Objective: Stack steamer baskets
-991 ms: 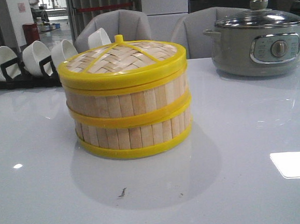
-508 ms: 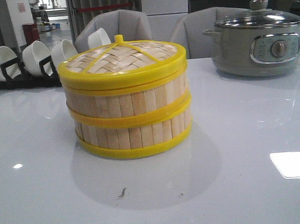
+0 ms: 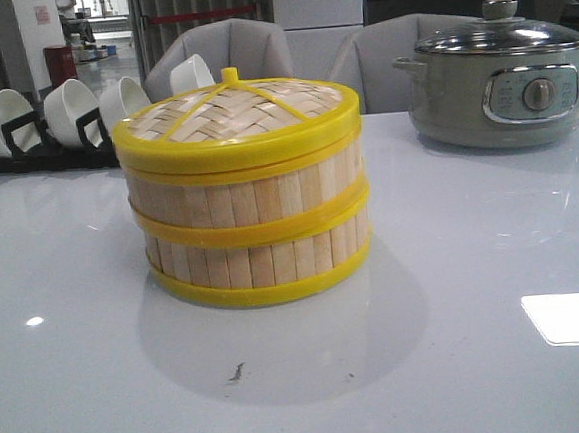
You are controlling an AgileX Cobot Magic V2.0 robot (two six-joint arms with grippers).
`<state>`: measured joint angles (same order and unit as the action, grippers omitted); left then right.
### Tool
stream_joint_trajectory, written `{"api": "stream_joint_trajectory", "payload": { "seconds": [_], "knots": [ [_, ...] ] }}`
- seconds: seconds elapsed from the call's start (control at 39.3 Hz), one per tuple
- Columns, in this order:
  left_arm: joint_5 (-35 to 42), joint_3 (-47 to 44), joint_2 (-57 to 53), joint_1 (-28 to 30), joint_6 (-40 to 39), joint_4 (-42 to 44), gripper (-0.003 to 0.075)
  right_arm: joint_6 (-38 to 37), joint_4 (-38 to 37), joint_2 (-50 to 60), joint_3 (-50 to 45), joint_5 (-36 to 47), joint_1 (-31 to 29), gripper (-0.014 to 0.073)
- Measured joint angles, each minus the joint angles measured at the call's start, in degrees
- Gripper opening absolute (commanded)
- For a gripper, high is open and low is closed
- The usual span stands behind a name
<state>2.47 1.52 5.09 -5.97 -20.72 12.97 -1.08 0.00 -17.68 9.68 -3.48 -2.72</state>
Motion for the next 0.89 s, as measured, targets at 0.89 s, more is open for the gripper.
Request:
{"api": "stream_joint_trajectory", "payload": {
  "seconds": [0.89],
  "knots": [
    [-2.47, -1.90, -5.35, 0.00, 0.72, -3.75, 0.0095, 0.00, 0.00, 0.20, 0.00, 0.09, 0.00, 0.0071]
  ]
}}
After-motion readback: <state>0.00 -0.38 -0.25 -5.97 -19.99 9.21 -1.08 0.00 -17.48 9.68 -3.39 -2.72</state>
